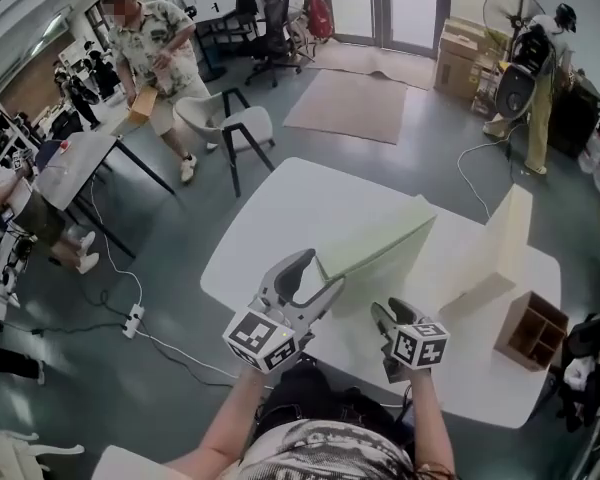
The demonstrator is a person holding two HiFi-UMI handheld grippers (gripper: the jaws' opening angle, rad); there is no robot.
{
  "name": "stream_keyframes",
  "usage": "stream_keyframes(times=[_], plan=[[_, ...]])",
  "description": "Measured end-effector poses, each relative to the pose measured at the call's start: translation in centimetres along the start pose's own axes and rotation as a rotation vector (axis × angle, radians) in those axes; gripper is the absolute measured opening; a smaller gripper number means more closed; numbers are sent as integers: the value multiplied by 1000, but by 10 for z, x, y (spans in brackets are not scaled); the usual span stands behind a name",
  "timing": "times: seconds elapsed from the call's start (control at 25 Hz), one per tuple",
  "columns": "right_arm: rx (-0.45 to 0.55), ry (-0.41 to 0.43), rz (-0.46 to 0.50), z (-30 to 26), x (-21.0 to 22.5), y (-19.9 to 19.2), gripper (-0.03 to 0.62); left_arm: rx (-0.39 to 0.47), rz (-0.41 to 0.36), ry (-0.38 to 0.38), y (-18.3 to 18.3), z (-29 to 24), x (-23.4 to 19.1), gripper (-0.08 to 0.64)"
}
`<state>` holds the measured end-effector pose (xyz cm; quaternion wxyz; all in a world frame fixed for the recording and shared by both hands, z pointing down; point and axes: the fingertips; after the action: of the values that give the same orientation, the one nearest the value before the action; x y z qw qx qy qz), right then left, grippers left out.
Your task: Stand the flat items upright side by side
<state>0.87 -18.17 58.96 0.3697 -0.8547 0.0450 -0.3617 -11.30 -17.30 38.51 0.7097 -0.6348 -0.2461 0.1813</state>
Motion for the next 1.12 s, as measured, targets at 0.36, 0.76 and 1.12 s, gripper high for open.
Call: stream_keyframes(times=[0.36, 0.76, 1.12], plan=[[-6, -9, -33, 14, 11, -10, 192, -14, -25, -34, -2, 3, 2, 312], [11, -38, -76, 32, 23, -17, 192, -319, -149, -294, -102, 19, 3, 360], [49, -126, -166, 53, 36, -30, 192, -385, -89, -474, -151, -7, 26, 310]])
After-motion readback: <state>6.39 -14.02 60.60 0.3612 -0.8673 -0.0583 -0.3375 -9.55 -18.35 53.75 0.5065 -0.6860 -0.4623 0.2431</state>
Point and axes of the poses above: the fingertips, and each gripper's own axes: z backward along the fingers, x to its right, y out of its top, and after that the axes turned 12 degrees about -z, right-handed
